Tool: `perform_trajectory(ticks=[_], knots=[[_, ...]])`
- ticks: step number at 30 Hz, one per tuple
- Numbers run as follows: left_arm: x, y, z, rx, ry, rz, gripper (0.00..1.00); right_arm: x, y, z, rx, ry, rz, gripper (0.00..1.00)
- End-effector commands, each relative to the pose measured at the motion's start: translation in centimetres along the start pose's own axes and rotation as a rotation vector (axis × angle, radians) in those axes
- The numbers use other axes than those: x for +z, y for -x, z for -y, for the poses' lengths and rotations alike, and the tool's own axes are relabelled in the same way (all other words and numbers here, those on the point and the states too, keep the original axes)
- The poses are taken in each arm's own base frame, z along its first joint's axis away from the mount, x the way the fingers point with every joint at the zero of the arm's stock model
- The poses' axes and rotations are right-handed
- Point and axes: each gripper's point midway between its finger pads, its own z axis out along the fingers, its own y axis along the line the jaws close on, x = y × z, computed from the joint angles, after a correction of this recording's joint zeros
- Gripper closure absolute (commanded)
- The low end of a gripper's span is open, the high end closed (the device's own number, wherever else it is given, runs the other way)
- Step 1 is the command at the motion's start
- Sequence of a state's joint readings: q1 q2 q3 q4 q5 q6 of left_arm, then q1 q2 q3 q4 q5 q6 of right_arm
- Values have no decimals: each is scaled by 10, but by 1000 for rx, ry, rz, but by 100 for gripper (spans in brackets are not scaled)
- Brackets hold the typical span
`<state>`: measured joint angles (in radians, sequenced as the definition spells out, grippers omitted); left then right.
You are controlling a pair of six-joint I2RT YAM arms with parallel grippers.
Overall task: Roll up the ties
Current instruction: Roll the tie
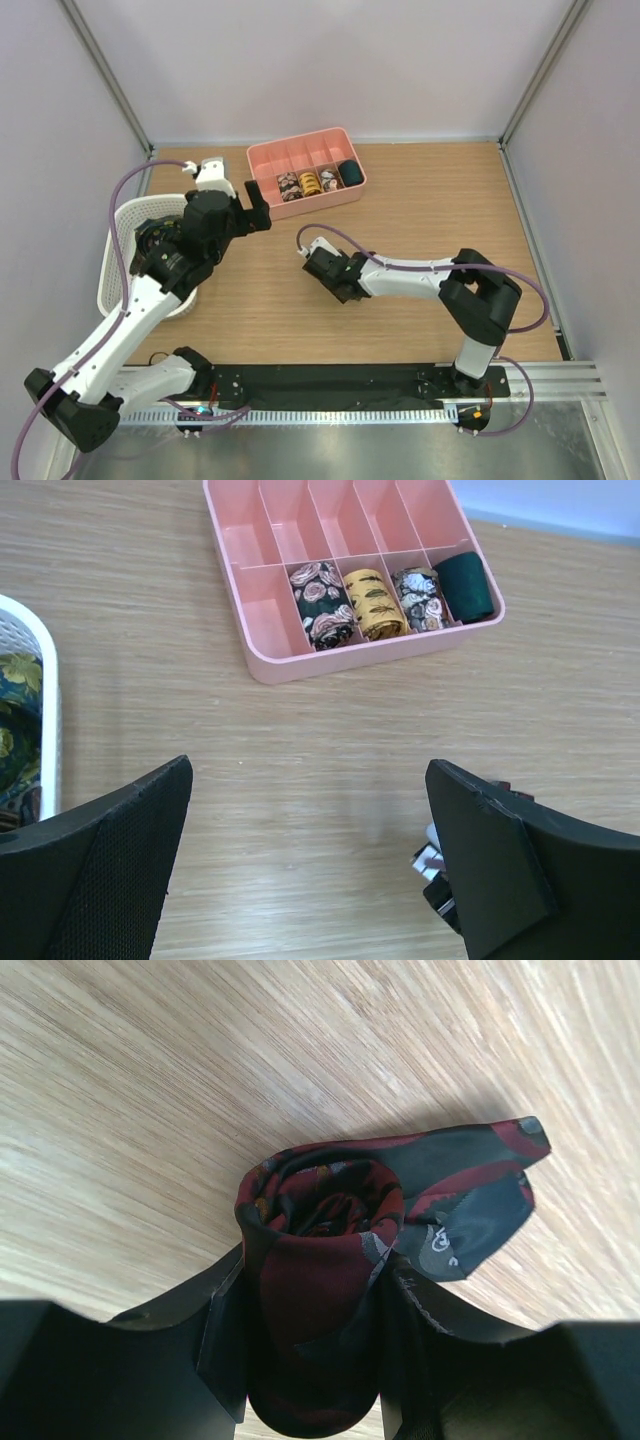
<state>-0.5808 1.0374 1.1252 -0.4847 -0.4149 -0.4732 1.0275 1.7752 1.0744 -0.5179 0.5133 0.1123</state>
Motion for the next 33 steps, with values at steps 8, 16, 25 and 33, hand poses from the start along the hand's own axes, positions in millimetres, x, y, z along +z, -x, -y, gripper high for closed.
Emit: perform_trajectory(ticks=[8,16,25,33], knots=[[1,-55,-10,-164,-90,64,0,3,-1,-27,289,432,20,98],[18,-117,12,-165,-250,-56,0,12,-6,-27,496,664,-2,99],[24,-166,75,193,-574,-11,0,23,-12,-18,637,775,-38,99],[49,-203,103,333,-664,-149,0,20,-14,-16,688,823,-32,99]])
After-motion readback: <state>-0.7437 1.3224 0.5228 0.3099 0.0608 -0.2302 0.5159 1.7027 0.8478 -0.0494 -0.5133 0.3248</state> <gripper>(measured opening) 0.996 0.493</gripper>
